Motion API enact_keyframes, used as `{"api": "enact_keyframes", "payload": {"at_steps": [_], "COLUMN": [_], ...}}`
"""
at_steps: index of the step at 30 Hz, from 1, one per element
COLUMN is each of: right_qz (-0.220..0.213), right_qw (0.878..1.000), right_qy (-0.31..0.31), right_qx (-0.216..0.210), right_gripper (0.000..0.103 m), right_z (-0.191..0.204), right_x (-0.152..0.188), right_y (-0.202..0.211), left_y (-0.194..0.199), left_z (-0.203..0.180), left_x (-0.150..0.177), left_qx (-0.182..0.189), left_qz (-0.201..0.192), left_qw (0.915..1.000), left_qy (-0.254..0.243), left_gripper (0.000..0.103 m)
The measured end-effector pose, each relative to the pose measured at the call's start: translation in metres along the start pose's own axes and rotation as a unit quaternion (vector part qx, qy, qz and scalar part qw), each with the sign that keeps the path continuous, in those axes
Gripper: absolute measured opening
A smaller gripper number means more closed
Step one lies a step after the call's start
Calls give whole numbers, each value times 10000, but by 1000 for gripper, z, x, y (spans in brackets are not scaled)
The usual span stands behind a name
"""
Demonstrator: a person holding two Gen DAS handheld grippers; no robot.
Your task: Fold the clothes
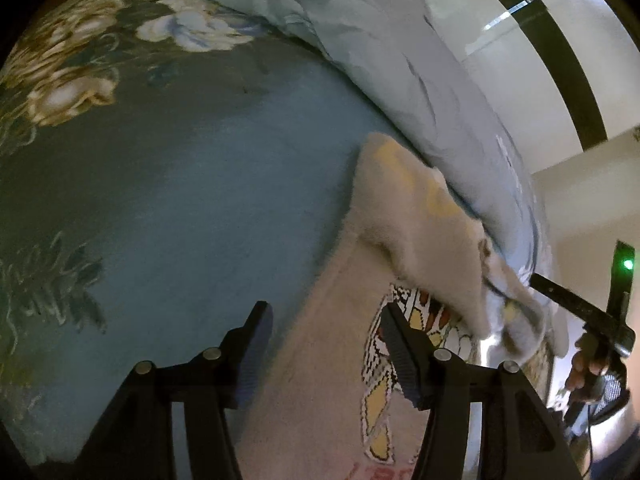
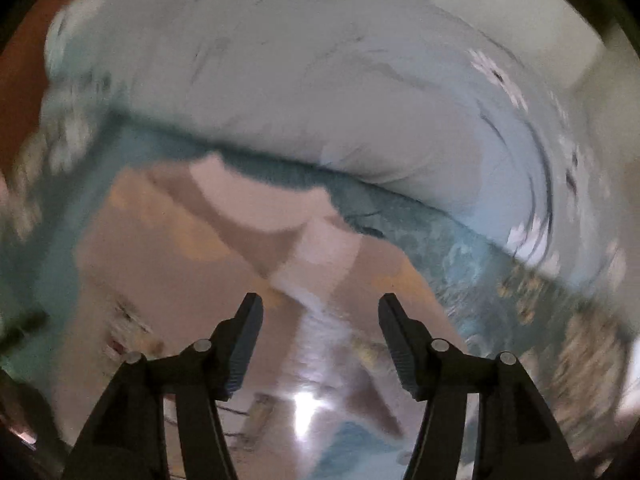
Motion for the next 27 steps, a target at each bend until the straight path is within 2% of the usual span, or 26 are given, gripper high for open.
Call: {"api": "enact_keyframes", "payload": {"at_steps": [5, 9, 11, 13, 14, 16, 19, 21, 23, 27], "right_qz": [335, 621, 603, 578, 583, 493, 77, -305, -505, -108], "right_qw": [9969, 9932, 9927, 9925, 9925, 9942, 9940, 9940, 9954, 9992], "right_qy": [423, 372, 289, 119, -11, -456, -1049, -1048, -820, 108], "right_qx": [581, 917, 999, 1069, 1071, 842, 296, 36, 10, 377], "right_gripper": [62, 61, 59, 26, 1, 1, 0, 0, 0, 1], "right_z": [15, 10, 5, -3, -7, -19, -25, -13, 1, 28], "right_x": [-7, -7, -7, -8, -8, -10, -19, -33, -43, -44], "right_y": [-41, -66, -67, -62, -59, -47, -11, 18, 34, 14], "left_y": [-10, -13, -15, -17, -18, -19, -18, -17, -17, -16], "left_z": [-4, -2, -1, 1, 1, 1, 1, 1, 2, 3], "left_x": [-2, -4, -6, -7, -8, -11, -15, -17, -17, -18], "left_qx": [-240, -194, -148, -102, -79, -13, 75, 132, 157, 192], "left_qz": [20, -47, -61, -75, -82, -105, -144, -164, -169, -186], "left_qw": [9982, 9978, 9979, 9980, 9980, 9980, 9980, 9981, 9982, 9982], "left_qy": [-550, -629, -627, -626, -625, -625, -604, -585, -558, -535], "left_gripper": [61, 62, 62, 62, 62, 62, 63, 63, 63, 63]}}
Point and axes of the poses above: each gripper's, at about its wrist camera, not at the fingertips, and y roughly against the way its jaws point, z to its left, x to its underside, the point moved 9 cm from there along -y, roughly the way its jaws point, and after that the axes turned 10 degrees about z, right-handed, at the moved point
